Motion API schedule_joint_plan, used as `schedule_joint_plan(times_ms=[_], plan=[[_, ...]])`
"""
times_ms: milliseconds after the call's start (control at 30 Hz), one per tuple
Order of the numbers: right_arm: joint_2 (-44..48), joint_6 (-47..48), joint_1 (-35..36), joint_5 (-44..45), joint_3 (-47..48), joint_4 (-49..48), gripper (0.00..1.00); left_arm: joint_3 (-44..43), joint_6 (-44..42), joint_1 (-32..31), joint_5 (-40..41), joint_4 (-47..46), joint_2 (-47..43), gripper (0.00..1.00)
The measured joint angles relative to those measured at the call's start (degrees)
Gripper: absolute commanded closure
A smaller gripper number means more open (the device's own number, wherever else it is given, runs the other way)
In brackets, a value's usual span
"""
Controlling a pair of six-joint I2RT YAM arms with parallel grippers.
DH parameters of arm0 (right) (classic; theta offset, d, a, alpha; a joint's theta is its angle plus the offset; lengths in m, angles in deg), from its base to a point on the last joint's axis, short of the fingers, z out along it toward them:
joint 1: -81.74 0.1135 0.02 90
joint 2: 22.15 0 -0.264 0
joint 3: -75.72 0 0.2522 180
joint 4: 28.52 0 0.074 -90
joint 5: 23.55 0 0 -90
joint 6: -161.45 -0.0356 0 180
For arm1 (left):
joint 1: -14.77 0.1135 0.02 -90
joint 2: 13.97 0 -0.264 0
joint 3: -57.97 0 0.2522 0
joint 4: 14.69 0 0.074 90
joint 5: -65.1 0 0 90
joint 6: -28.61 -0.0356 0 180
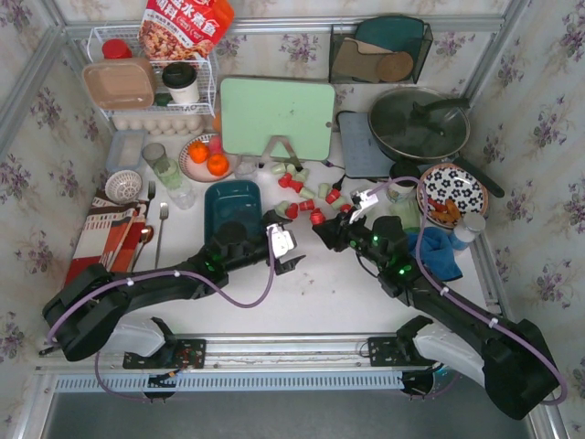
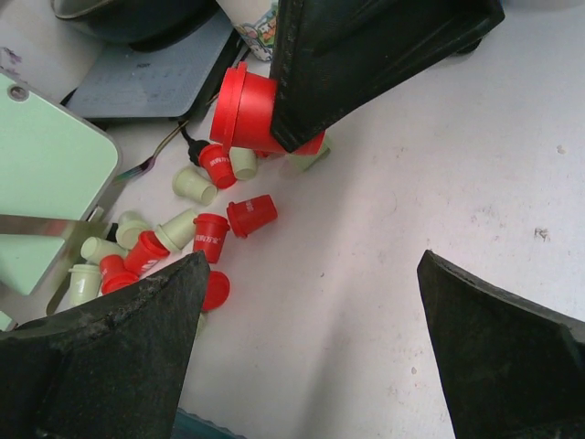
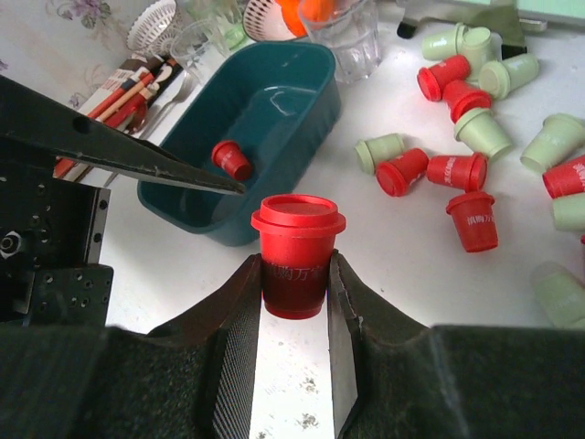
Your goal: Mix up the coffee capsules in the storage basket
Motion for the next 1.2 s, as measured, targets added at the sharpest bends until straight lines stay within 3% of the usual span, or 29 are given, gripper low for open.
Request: schedule_joint_plan(times_ms=[733, 1200], plan=[[0.5, 0.9, 0.0, -1.3, -1.5, -0.4, 0.96, 0.2, 1.1, -0.2, 5.5, 3.4, -3.6, 0.01], [-0.9, -1.9, 0.3, -4.2, -0.7, -2.7, 0.96, 2.5, -6.1, -0.8, -2.8, -11.3, 5.1, 0.01]])
